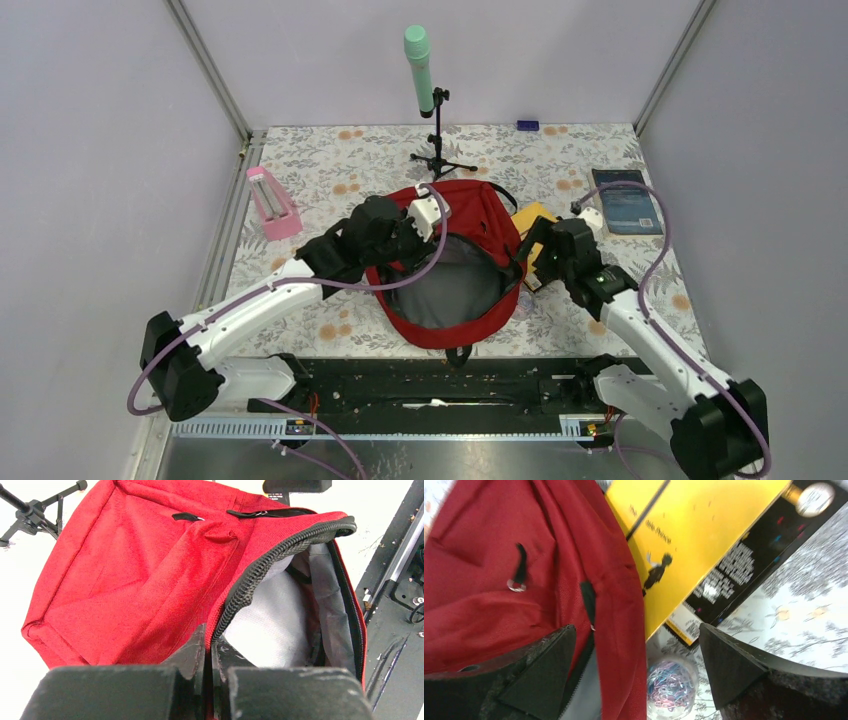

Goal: Pack the student bag
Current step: Adjust the student bag at the center of the board, then pick up the book from the center of the board.

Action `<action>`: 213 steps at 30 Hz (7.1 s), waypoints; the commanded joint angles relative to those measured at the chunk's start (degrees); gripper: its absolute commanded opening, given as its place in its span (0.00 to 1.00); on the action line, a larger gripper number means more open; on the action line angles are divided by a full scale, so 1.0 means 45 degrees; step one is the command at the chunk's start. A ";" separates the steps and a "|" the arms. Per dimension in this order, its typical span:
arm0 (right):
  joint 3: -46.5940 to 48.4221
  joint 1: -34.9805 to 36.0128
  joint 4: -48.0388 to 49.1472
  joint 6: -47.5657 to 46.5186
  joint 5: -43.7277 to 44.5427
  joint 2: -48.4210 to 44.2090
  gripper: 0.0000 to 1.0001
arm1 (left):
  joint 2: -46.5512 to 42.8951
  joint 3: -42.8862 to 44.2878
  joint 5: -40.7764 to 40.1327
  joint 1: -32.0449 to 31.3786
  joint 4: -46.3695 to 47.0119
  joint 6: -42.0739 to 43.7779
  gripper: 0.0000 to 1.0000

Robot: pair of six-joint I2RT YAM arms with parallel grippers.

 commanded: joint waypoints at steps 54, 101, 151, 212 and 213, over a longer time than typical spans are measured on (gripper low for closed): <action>0.4066 0.1986 0.3099 -0.1255 -0.3130 0.5041 0.84 | -0.3518 -0.0697 -0.2796 0.2586 -0.0419 -0.0358 0.00; -0.3776 -0.7578 1.1297 0.4539 -0.5362 0.6571 0.67 | -0.3512 -0.0632 -0.2541 0.2605 -0.0564 -0.0343 0.00; -0.2397 -0.7560 0.6720 -0.0881 -0.5223 -0.0983 0.00 | -0.3490 -0.0651 -0.2098 0.2614 -0.0448 -0.0392 0.00; 0.6060 -0.3709 -0.1863 -0.6722 -0.4292 0.6367 0.16 | -0.3514 -0.0768 -0.1704 0.2603 -0.0408 -0.0578 0.00; 0.5949 -0.3711 -0.1773 -0.6728 -0.4485 0.6342 0.17 | -0.3516 -0.0768 -0.1735 0.2613 -0.0408 -0.0578 0.00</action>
